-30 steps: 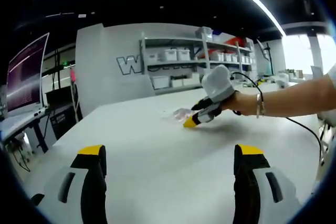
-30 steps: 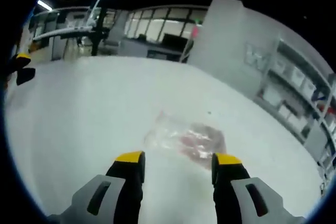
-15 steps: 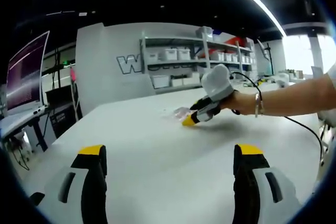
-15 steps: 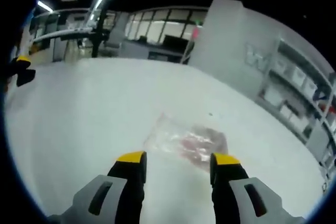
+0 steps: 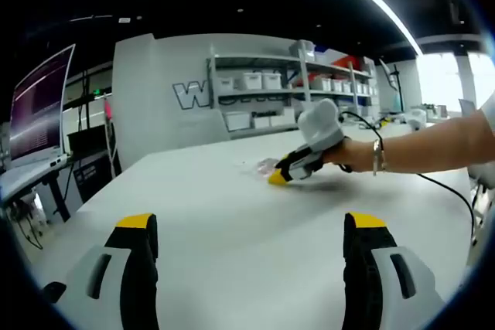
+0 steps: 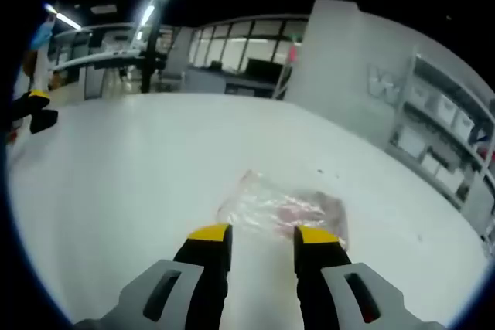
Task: Open the resealable bag by pulling the two sides of the seal apart until the entire bag opening is separated and visibly accessible.
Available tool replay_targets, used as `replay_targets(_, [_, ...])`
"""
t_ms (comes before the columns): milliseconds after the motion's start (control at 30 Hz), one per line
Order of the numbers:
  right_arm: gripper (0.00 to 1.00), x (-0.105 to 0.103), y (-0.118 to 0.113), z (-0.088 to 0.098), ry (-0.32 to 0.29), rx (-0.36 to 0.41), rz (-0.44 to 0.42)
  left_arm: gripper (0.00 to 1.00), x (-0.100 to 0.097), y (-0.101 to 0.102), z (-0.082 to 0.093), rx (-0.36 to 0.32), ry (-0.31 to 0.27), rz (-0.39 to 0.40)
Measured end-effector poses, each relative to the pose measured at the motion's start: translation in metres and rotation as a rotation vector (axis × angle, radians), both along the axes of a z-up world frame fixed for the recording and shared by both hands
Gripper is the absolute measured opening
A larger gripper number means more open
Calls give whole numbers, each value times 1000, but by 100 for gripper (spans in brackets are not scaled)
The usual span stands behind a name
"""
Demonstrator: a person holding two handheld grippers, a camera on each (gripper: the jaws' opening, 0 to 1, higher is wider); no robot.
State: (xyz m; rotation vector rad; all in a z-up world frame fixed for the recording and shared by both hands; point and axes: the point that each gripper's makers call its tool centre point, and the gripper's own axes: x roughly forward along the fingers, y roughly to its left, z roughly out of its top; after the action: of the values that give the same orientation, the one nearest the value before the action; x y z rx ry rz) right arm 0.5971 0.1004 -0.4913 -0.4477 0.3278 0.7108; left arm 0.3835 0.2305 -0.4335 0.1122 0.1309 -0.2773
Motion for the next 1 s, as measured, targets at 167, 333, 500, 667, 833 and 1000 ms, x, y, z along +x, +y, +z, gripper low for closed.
replay_targets(167, [20,2,3,0,-20,-13,15,97,-2,2,1,-4,-4,4])
replay_targets(333, [7,6,3,-1,-52,-54,30,97,-3,3,0,-10,-9,5])
replay_targets(500, [0,9,1,1,-76,-56,19,97,-3,4,0,-13,-12,5])
replay_targets(667, [0,7,0,8,-87,-33,16,97,-2,4,1,-15,-17,5])
replay_targets(833, [0,5,-5,23,-112,10,7,97,-2,4,2,-16,-20,3])
replay_targets(1000, [0,4,-15,44,-125,98,-20,97,-2,0,5,-13,-26,-3])
